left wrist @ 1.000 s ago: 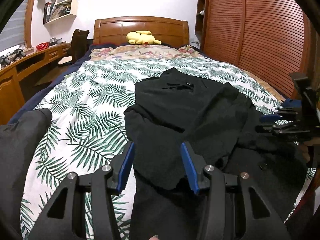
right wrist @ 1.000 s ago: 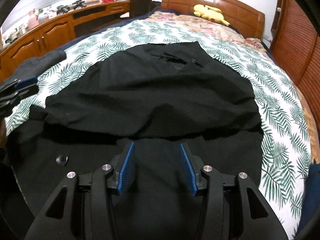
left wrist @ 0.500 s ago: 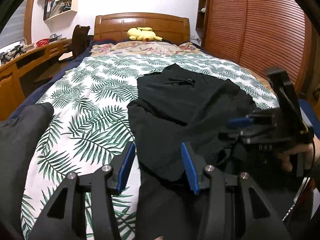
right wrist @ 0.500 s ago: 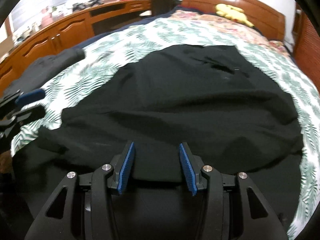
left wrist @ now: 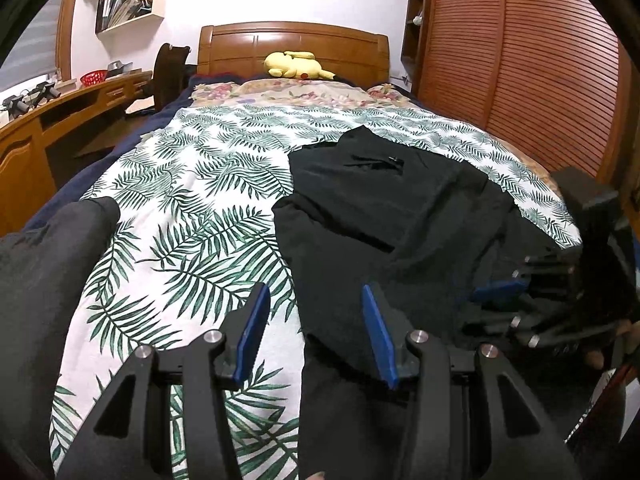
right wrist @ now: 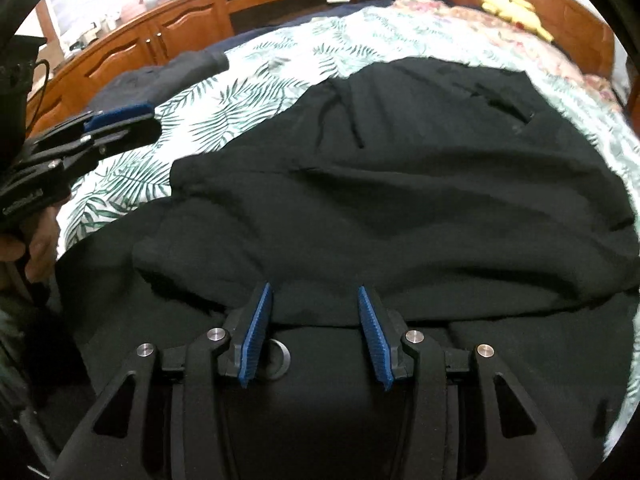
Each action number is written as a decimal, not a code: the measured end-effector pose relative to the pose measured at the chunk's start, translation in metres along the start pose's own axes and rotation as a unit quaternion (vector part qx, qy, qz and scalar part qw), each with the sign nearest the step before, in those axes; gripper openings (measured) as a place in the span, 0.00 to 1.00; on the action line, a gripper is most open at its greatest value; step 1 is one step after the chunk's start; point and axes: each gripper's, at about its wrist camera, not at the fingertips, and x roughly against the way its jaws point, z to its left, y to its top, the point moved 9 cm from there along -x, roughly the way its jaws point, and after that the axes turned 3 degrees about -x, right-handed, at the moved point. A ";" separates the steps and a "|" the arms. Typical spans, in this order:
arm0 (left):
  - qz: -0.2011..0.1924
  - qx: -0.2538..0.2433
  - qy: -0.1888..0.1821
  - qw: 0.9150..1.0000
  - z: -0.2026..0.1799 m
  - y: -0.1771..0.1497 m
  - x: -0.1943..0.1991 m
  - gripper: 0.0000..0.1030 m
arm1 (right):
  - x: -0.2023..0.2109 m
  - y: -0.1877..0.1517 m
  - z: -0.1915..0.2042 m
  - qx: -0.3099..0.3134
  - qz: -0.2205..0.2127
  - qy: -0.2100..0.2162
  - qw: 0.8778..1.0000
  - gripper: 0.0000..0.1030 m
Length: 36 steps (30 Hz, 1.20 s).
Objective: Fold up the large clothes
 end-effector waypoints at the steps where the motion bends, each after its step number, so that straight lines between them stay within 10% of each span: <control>1: 0.001 0.000 -0.001 1.000 -0.001 -0.001 0.000 0.45 | 0.006 0.002 -0.005 -0.003 -0.007 -0.004 1.000 0.45; 14: 0.010 -0.015 -0.003 1.000 -0.012 -0.006 -0.005 0.45 | 0.065 0.032 -0.222 -0.094 -0.039 -0.211 0.972 0.44; 20: 0.018 -0.018 -0.003 1.000 -0.015 -0.008 -0.011 0.45 | 0.062 0.025 -0.300 -0.161 -0.026 -0.244 0.956 0.43; 24: 0.022 -0.023 -0.005 0.999 -0.018 -0.009 -0.014 0.45 | 0.053 0.010 -0.330 -0.207 -0.018 -0.239 0.949 0.41; 28: 0.026 -0.027 -0.009 0.999 -0.021 -0.009 -0.019 0.45 | 0.039 -0.003 -0.349 -0.212 0.003 -0.249 0.945 0.10; 36: 0.034 -0.033 -0.015 0.999 -0.026 -0.011 -0.025 0.45 | 0.047 0.002 -0.350 -0.190 0.001 -0.297 0.936 0.15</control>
